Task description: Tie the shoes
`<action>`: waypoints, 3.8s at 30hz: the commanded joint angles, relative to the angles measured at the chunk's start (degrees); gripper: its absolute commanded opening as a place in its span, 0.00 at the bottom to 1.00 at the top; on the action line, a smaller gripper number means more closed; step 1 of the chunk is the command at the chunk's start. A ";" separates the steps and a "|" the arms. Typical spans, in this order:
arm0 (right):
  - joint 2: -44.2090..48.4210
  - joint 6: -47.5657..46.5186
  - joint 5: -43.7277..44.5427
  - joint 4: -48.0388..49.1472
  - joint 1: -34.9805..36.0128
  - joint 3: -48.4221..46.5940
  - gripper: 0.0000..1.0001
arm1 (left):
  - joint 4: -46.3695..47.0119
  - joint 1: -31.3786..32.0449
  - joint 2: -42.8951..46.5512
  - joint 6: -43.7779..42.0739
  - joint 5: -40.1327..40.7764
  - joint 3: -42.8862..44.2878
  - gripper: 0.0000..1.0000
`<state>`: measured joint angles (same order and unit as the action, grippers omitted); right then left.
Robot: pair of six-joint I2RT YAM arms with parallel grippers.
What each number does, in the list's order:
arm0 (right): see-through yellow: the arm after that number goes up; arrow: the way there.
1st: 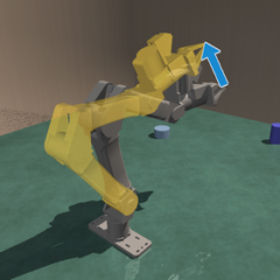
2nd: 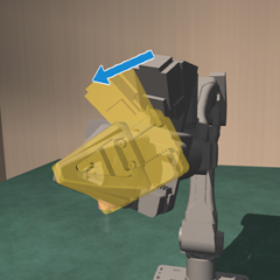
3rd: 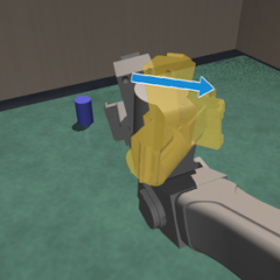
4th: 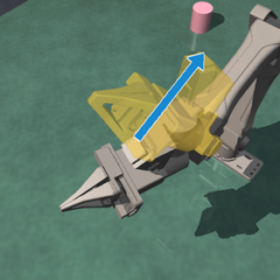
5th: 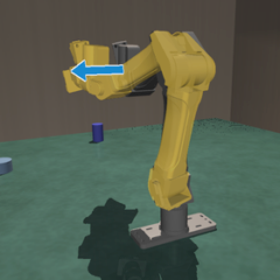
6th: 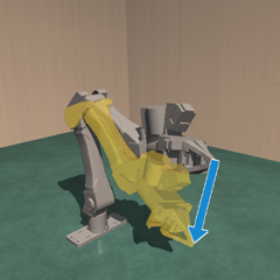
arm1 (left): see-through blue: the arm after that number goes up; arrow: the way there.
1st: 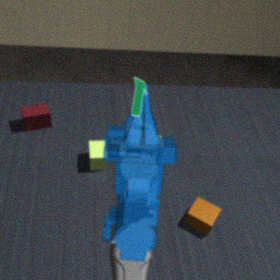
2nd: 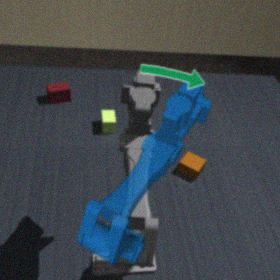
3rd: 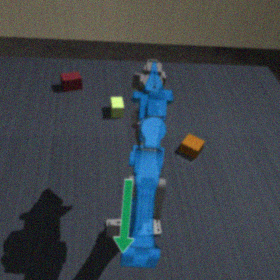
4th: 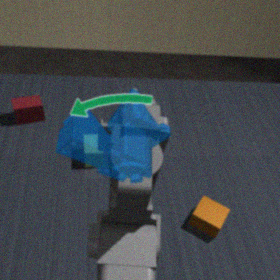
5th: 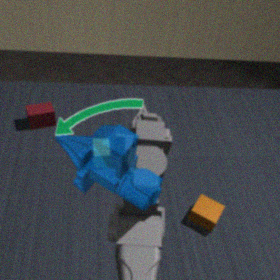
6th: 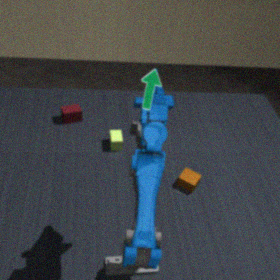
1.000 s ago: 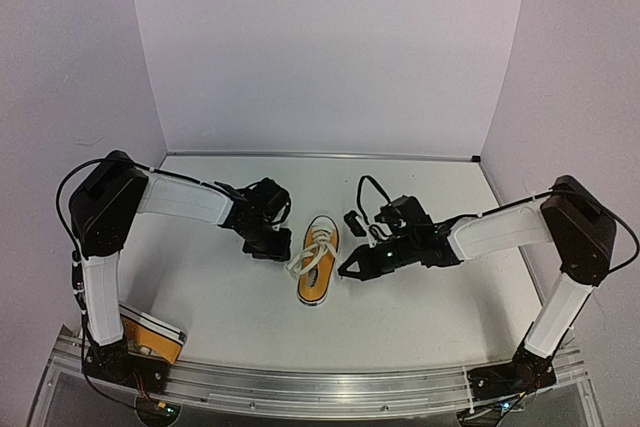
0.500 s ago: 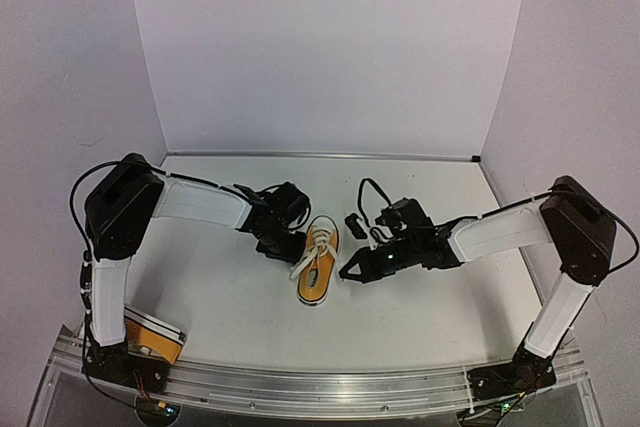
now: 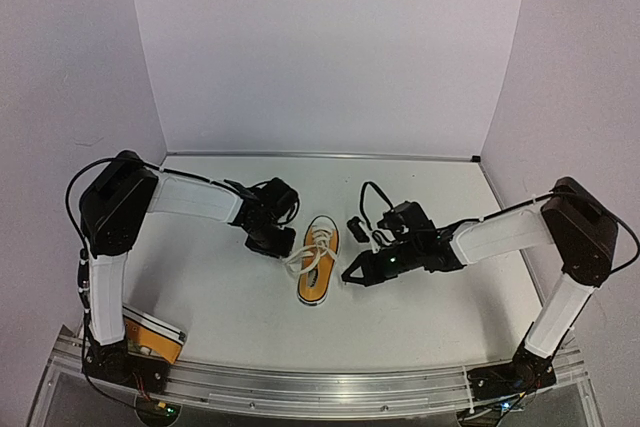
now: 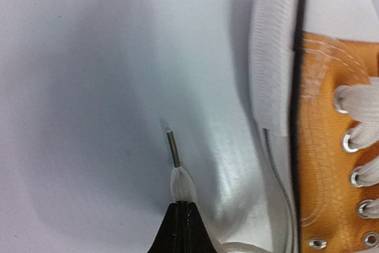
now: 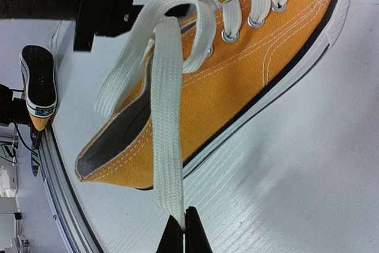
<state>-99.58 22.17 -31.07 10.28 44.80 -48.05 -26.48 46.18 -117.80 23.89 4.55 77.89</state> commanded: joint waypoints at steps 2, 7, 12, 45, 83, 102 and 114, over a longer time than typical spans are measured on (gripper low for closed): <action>3.66 0.41 0.82 0.44 0.12 1.40 0.00 | -2.94 -8.05 1.96 -1.75 -0.59 -6.11 0.00; 4.87 0.69 1.22 0.01 0.14 3.11 0.00 | -2.85 -10.09 2.94 -3.17 1.20 -6.35 0.00; 5.21 1.01 1.17 0.07 0.08 3.70 0.00 | -1.39 -10.33 5.39 -2.85 0.18 -7.00 0.00; 4.81 1.03 0.27 0.26 0.14 2.29 0.00 | -2.79 -4.38 -0.24 3.06 3.39 -2.62 0.57; 71.84 42.84 39.16 -40.40 0.05 22.97 0.00 | -4.53 -22.85 3.34 -5.59 2.74 2.15 0.00; 32.71 16.85 26.12 -16.23 0.03 9.97 0.74 | -1.96 -17.21 16.42 -14.15 -9.92 -7.88 0.68; 0.93 6.40 8.31 -4.56 1.87 -4.03 0.42 | 1.13 -13.68 18.94 -13.37 -14.84 -11.64 0.72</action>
<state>-93.44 32.94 -17.20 1.71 45.61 -48.45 -27.39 32.28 -101.57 10.35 -7.95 68.37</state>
